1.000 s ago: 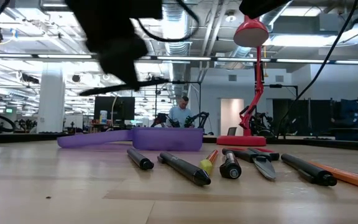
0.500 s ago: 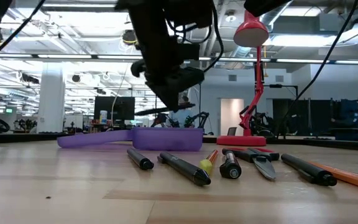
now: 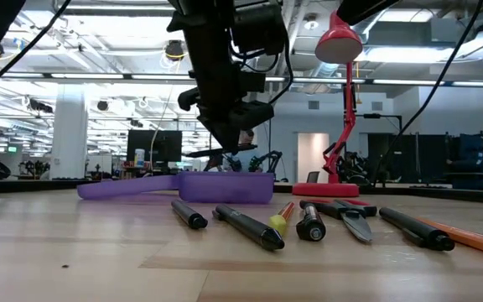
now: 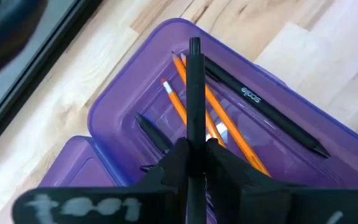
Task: Pick & place school supplies into a supply box
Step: Put the black pen into the violet supply box, then put the orange pencil into the violet supply box
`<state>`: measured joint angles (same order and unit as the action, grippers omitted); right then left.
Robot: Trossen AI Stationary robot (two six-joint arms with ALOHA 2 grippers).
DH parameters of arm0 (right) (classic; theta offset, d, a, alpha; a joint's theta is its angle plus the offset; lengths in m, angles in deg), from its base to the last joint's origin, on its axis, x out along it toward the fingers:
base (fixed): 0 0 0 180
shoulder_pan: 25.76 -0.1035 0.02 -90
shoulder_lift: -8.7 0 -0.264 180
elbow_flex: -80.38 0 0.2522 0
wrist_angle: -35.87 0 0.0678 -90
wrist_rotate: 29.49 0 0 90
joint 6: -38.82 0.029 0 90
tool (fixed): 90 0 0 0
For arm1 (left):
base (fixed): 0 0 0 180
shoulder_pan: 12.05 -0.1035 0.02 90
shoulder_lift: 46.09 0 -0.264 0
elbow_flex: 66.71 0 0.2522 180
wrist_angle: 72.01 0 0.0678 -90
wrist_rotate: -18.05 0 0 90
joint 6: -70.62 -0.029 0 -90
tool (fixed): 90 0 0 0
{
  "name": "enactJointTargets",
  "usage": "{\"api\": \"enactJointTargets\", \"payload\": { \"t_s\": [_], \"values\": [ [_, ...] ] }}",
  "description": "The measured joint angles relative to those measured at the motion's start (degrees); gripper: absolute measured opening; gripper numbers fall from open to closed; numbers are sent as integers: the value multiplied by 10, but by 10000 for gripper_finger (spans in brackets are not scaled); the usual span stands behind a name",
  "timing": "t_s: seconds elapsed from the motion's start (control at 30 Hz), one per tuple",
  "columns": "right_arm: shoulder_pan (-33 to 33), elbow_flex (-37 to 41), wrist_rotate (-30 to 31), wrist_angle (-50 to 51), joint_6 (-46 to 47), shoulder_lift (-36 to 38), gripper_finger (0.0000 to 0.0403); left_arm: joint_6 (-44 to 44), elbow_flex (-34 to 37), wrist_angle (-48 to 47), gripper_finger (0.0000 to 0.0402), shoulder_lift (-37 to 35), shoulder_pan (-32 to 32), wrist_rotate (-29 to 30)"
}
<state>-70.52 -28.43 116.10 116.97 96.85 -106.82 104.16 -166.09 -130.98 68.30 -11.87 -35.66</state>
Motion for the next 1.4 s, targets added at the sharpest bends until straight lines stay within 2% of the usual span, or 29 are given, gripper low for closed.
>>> {"api": "enactJointTargets", "payload": {
  "t_s": [0.33,0.47,0.87,1.0,1.17,1.27,1.4],
  "values": [
    [3,0,0,0,0,0,134,40,0,21,37,0,-13,-2],
    [3,0,0,0,0,0,134,47,0,32,48,0,-16,-25],
    [3,0,0,0,0,0,134,-3,0,25,121,0,-7,-12],
    [3,0,0,0,0,0,134,-58,-1,25,138,0,20,7],
    [6,0,0,0,0,0,134,-118,-16,-16,139,-1,75,41],
    [7,0,-1,-2,5,0,134,-115,-29,-77,139,-1,119,78],
    [7,0,-9,-15,5,0,134,-62,-46,-177,139,-1,190,122]
  ]
}}
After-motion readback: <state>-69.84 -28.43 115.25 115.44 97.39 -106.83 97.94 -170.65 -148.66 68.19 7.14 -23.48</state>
